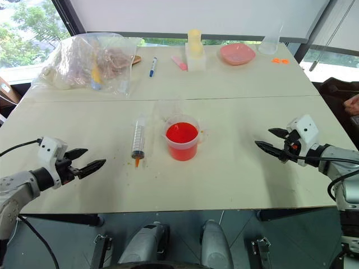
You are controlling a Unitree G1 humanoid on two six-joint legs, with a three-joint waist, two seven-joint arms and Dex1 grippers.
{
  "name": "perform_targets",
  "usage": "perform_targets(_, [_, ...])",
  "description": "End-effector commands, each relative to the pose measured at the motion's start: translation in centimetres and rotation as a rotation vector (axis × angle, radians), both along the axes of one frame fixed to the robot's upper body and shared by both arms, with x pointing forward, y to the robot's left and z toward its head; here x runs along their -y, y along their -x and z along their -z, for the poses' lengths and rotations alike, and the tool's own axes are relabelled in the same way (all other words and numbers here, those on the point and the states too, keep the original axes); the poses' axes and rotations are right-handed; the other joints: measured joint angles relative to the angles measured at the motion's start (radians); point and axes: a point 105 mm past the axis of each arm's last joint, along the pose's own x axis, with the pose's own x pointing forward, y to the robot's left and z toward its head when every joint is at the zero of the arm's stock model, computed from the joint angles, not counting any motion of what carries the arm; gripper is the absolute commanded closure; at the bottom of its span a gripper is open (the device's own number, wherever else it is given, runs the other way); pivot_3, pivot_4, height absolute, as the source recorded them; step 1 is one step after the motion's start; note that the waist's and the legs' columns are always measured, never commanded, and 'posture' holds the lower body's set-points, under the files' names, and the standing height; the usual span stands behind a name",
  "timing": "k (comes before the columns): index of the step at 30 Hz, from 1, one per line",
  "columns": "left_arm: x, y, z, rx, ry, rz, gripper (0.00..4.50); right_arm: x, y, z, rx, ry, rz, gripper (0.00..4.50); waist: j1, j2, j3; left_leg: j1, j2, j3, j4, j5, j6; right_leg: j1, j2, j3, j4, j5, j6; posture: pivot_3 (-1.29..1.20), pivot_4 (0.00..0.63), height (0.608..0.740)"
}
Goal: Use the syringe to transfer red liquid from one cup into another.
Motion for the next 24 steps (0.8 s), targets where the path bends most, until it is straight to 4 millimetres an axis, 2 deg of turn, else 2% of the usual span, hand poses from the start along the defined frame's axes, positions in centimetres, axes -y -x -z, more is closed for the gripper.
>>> perform_targets(1, [-0.2, -0.1, -1.3, 0.056, -0.030, 0.003, 0.02, -0.4, -0.3, -0.8, 0.040, 0.009, -0.011, 1.15, 0.000, 0.000, 0.000, 0.000, 0.000, 0.000, 0.000, 0.000, 0.000, 0.000, 0.000, 0.000, 0.000, 0.000, 0.000, 0.00, 0.150, 0.740])
perform_targets(8, [-0.4, -0.4, -1.3, 0.054, -0.042, -0.001, 0.02, -0.4, -0.5, -0.9, 0.047, 0.013, -0.005, 1.15, 0.001, 0.000, 0.000, 0.000, 0.000, 0.000, 0.000, 0.000, 0.000, 0.000, 0.000, 0.000, 0.000, 0.000, 0.000, 0.00, 0.150, 0.740])
perform_targets(12, [-1.0, -0.9, -0.5, 0.068, -0.162, -0.031, 0.02, -0.3, -0.5, -0.8, 0.045, 0.018, 0.000, 1.15, 0.001, 0.000, 0.000, 0.000, 0.000, 0.000, 0.000, 0.000, 0.000, 0.000, 0.000, 0.000, 0.000, 0.000, 0.000, 0.00, 0.150, 0.740])
perform_targets(15, [-1.1, -1.2, -0.6, 0.079, -0.152, -0.044, 0.02, -0.3, -0.5, -0.6, 0.042, 0.020, -0.001, 1.15, 0.000, 0.000, 0.000, 0.000, 0.000, 0.001, 0.000, 0.000, 0.000, 0.000, 0.000, 0.000, 0.000, 0.000, 0.000, 0.00, 0.150, 0.740])
perform_targets(21, [-1.9, -2.2, -2.3, 0.122, -0.157, -0.119, 0.02, -0.1, -0.5, -0.6, 0.040, 0.030, 0.000, 1.15, 0.002, 0.000, 0.000, 0.000, 0.000, 0.001, 0.000, 0.000, 0.000, 0.000, 0.000, 0.000, 0.000, 0.000, 0.000, 0.00, 0.150, 0.740])
perform_targets(22, [-1.9, -2.6, -3.3, 0.131, -0.146, -0.157, 0.02, -0.2, -0.5, -0.8, 0.046, 0.036, -0.007, 1.15, 0.002, 0.000, 0.000, 0.000, 0.000, 0.001, 0.000, 0.000, 0.000, 0.000, 0.000, 0.000, 0.000, 0.000, 0.000, 0.00, 0.150, 0.740])
perform_targets(24, [-0.8, -3.0, -5.4, 0.107, -0.028, -0.116, 0.02, -0.5, -0.5, -1.9, 0.068, 0.042, -0.031, 1.15, 0.003, -0.001, 0.000, 0.000, 0.000, 0.001, 0.000, 0.000, 0.000, 0.000, 0.000, 0.000, 0.000, 0.001, 0.001, 0.00, 0.150, 0.740])
